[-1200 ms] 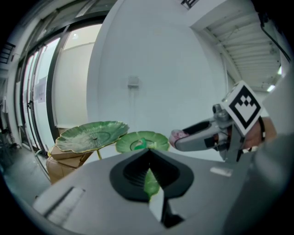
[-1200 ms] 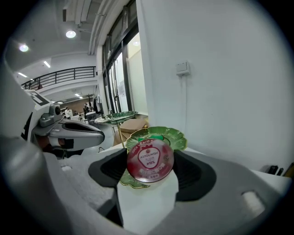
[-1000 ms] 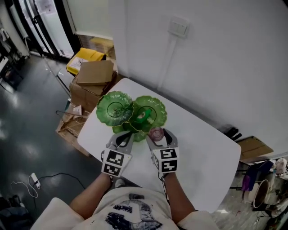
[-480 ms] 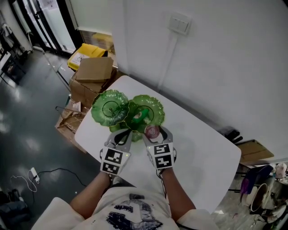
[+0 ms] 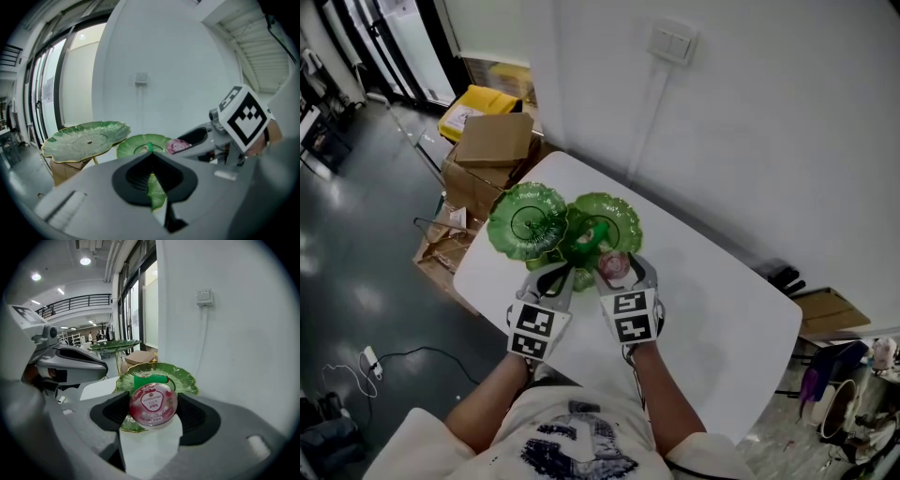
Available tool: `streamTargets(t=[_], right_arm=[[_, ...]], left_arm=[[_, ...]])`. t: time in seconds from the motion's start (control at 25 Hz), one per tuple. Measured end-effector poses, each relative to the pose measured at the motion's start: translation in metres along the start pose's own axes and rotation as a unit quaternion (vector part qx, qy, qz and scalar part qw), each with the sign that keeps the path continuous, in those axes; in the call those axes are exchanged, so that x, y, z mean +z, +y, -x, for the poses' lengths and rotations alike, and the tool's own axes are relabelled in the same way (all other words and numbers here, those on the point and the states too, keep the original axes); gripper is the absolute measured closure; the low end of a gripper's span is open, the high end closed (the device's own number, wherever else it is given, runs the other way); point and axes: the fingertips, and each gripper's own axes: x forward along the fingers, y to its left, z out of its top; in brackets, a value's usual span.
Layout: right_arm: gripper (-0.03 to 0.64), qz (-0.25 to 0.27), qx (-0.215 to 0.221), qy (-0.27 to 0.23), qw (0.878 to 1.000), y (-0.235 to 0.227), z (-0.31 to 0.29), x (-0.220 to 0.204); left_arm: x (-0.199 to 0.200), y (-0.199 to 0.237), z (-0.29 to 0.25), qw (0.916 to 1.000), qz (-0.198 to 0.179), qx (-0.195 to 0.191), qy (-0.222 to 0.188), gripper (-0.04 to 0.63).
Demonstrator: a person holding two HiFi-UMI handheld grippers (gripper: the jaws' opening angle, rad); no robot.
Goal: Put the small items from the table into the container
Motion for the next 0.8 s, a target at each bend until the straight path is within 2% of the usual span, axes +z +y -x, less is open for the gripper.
streamTargets(t=[0.44,0.8], right_arm=[[0.299,0.0,-0.008,0.006,1.0,-0.003,-0.002,0.001],[0.299,0.006,0.012,0.005,1.0,0.008,-0.004,0.004]], left_arm=[[-0.004,0.007,0.003,1.0,0.007,0.005,0.001,0.606],[-0.005,0.008,0.004,0.9999,0.01,0.007,0.0,0.606]])
